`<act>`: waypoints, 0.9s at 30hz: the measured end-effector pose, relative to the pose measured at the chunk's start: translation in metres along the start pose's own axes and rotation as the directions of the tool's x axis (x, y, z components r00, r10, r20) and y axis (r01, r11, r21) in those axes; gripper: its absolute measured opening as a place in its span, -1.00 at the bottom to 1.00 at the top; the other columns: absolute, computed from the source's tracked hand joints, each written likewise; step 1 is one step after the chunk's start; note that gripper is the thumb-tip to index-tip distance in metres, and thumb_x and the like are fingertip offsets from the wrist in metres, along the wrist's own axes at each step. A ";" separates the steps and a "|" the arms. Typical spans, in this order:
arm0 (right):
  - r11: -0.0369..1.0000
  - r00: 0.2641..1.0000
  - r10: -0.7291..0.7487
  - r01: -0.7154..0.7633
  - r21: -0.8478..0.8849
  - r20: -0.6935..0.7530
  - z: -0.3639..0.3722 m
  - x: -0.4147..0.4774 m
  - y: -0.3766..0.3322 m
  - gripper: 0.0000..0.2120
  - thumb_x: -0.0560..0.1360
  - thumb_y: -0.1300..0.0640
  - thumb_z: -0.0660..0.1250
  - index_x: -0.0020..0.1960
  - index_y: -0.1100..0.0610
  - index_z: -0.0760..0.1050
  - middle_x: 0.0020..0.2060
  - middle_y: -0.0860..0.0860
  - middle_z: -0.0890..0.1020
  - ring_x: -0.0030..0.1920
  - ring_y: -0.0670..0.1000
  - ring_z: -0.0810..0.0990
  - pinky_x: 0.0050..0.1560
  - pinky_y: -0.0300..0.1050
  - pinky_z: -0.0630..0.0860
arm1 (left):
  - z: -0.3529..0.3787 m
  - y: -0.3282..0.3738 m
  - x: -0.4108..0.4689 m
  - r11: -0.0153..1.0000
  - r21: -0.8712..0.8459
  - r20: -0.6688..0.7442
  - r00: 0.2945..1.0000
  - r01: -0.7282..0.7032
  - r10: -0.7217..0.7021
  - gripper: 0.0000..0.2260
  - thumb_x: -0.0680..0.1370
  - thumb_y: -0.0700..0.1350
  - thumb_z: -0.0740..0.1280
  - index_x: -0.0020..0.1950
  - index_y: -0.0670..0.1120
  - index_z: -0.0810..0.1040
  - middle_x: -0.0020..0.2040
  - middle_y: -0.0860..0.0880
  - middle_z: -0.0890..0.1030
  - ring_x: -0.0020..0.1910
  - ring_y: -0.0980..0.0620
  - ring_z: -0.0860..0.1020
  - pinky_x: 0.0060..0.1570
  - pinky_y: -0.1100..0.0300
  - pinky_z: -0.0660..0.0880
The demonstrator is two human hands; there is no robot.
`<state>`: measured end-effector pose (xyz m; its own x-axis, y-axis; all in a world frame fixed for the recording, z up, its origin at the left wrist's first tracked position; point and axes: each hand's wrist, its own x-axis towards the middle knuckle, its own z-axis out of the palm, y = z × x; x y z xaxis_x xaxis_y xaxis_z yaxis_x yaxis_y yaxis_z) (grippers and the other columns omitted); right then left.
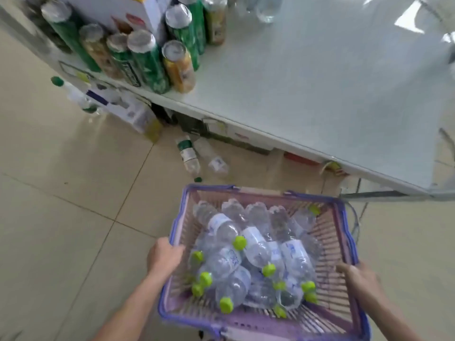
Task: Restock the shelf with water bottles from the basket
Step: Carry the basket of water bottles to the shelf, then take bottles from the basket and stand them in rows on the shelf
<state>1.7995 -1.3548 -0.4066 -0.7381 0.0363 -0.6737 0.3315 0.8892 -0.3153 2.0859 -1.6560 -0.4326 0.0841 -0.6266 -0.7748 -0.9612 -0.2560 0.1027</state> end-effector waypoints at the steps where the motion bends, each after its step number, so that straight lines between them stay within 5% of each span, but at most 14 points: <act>1: 0.999 0.999 0.037 -0.037 -0.003 -0.031 0.003 0.010 0.013 -0.77 0.35 0.16 0.48 -0.32 0.33 0.59 -0.57 0.13 0.52 -0.48 0.05 0.47 -0.43 -0.12 0.34 | 0.016 0.006 0.011 1.000 0.014 0.007 1.000 -0.019 0.019 -0.73 0.51 -0.08 0.44 0.10 -0.24 0.67 0.05 -0.31 0.70 0.07 -0.28 0.67 -0.04 0.05 0.54; 5: 0.989 0.982 0.143 -0.137 0.054 -0.126 0.025 0.074 0.049 -0.85 0.40 0.30 0.48 -0.28 0.37 0.59 -0.49 0.26 0.60 -0.42 0.14 0.56 -0.34 0.01 0.49 | 0.065 0.042 0.045 0.984 0.028 0.067 0.982 -0.177 0.175 -0.86 0.55 -0.09 0.40 -0.09 -0.17 0.59 0.10 -0.30 0.69 0.15 -0.26 0.64 0.01 0.04 0.53; 7: 0.979 0.968 0.198 -0.187 0.084 -0.152 0.030 0.104 0.065 -0.85 0.42 0.37 0.47 -0.28 0.40 0.56 -0.47 0.27 0.58 -0.42 0.14 0.52 -0.36 0.01 0.43 | 0.086 0.057 0.062 0.969 0.017 0.059 0.968 -0.246 0.244 -0.76 0.54 -0.11 0.40 -0.28 -0.11 0.45 -0.05 -0.29 0.67 0.08 -0.26 0.65 -0.05 0.03 0.53; 9: 0.975 0.961 0.213 -0.196 0.105 -0.175 0.033 0.121 0.075 -0.83 0.42 0.37 0.47 -0.30 0.39 0.54 -0.48 0.23 0.54 -0.43 0.12 0.47 -0.39 -0.03 0.35 | 0.100 0.069 0.076 0.954 -0.012 0.051 0.953 -0.299 0.299 -0.79 0.50 -0.09 0.44 -0.27 -0.17 0.55 -0.25 -0.22 0.62 -0.05 -0.27 0.68 -0.18 0.00 0.53; 12: 0.970 0.951 0.206 -0.168 0.175 -0.230 0.024 0.143 0.072 -0.88 0.40 0.33 0.47 -0.25 0.36 0.57 -0.42 0.27 0.57 -0.38 0.15 0.51 -0.27 0.12 0.49 | 0.106 0.097 0.084 0.921 -0.067 0.036 0.921 -0.385 0.388 -0.72 0.48 -0.11 0.48 -0.37 -0.15 0.50 -0.46 -0.07 0.48 -0.24 -0.24 0.67 -0.34 0.08 0.38; 16: 0.967 0.960 0.125 -0.060 0.249 -0.252 0.015 0.176 0.054 -0.87 0.35 0.33 0.46 -0.14 0.39 0.62 -0.33 0.32 0.62 -0.32 0.15 0.57 -0.19 0.29 0.59 | 0.104 0.139 0.088 0.885 -0.135 -0.009 0.894 -0.446 0.449 -0.75 0.47 -0.16 0.47 -0.36 -0.21 0.54 -0.45 -0.10 0.52 -0.43 -0.09 0.53 -0.42 0.09 0.36; 22: 0.954 0.959 0.065 0.022 0.300 -0.277 0.012 0.200 0.036 -0.81 0.18 0.24 0.44 -0.23 0.30 0.64 -0.37 0.16 0.63 -0.34 0.14 0.62 -0.29 0.17 0.61 | 0.101 0.192 0.109 0.847 -0.140 -0.110 0.858 -0.513 0.501 -0.76 0.48 -0.21 0.45 -0.36 -0.18 0.51 -0.38 -0.16 0.50 -0.42 -0.06 0.46 -0.43 0.15 0.30; 27: 0.963 0.954 0.042 0.040 0.266 -0.295 0.008 0.206 0.011 -0.83 0.25 0.23 0.46 -0.18 0.27 0.65 -0.28 0.22 0.67 -0.28 0.19 0.63 -0.29 0.04 0.57 | 0.095 0.213 0.116 0.852 -0.138 -0.135 0.862 -0.504 0.488 -0.85 0.42 -0.16 0.47 -0.13 -0.25 0.66 -0.22 -0.21 0.60 -0.32 -0.11 0.54 -0.30 0.09 0.40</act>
<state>1.6558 -1.3416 -0.5539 -0.8641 0.2068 -0.4588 0.4460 0.7369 -0.5079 1.8658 -1.7131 -0.5595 -0.3614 -0.7648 -0.5334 -0.8253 -0.0038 0.5646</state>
